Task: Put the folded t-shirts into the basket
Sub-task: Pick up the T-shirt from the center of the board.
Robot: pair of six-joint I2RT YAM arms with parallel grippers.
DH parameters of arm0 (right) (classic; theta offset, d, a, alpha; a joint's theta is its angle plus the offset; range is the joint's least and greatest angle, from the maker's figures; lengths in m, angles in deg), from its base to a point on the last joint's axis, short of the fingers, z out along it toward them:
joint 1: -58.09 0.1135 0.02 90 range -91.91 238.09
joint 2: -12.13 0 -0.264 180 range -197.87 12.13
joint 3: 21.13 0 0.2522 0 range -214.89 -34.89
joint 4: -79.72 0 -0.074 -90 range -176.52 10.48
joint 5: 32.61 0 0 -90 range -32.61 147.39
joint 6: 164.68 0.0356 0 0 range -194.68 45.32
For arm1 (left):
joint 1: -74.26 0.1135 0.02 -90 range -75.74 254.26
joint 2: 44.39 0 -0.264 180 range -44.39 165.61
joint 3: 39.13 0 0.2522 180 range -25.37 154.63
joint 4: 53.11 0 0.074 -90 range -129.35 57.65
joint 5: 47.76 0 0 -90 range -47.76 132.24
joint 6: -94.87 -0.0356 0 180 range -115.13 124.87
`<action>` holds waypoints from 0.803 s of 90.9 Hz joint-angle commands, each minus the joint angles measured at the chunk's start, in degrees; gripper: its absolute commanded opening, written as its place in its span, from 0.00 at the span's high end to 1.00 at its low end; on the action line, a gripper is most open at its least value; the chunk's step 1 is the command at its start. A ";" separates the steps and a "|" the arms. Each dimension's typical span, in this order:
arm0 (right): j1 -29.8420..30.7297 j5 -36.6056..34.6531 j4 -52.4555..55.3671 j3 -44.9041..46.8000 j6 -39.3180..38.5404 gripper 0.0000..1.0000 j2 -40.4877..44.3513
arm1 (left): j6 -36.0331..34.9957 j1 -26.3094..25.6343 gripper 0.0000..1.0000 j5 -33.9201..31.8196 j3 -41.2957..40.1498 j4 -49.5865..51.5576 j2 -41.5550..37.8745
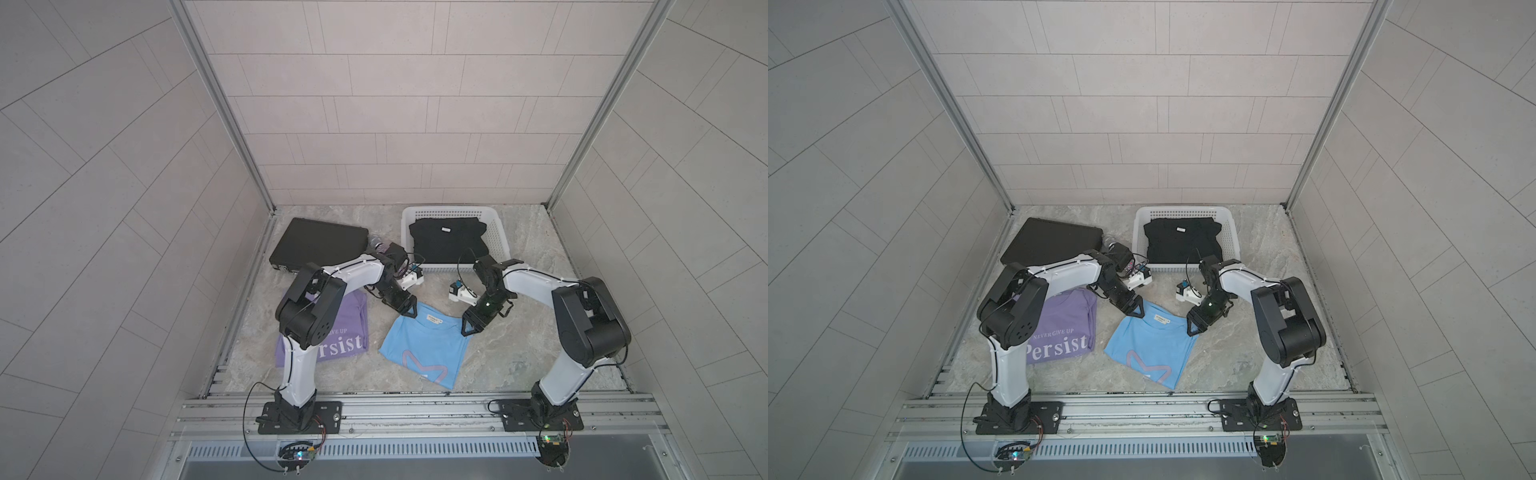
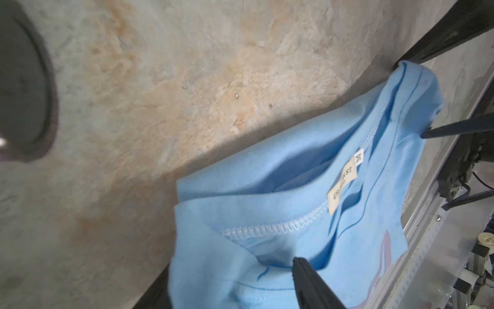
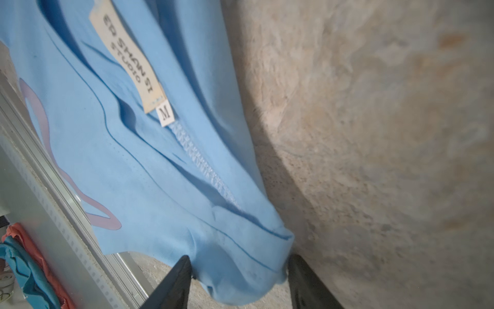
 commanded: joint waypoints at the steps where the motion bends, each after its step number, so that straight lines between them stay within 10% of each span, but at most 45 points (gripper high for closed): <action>1: 0.43 1.47 1.30 0.02 -0.65 0.41 -1.46 | 1.21 -0.14 0.39 1.57 0.81 2.28 1.72; 49: 3.92 2.34 1.05 -0.17 -2.05 0.59 -1.53 | 1.46 -0.19 0.67 5.40 -3.20 0.27 -1.32; 73: 6.24 -5.09 -1.05 1.83 -2.59 0.51 0.38 | 2.34 -0.20 0.68 4.54 -4.54 -0.85 -3.59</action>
